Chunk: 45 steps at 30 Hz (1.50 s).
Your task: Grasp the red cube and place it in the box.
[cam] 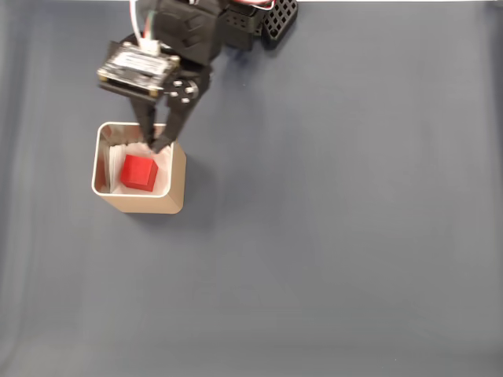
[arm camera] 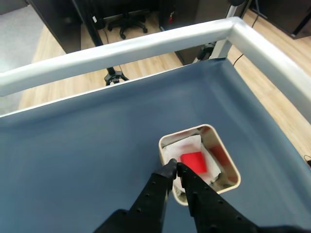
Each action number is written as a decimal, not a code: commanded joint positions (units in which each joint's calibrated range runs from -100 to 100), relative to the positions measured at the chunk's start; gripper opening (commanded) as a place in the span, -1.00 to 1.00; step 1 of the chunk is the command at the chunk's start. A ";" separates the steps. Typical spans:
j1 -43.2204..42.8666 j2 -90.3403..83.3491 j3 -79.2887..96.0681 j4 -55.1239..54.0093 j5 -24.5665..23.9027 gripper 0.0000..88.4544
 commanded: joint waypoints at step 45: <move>-20.75 -48.77 59.93 13.02 -4.25 -0.98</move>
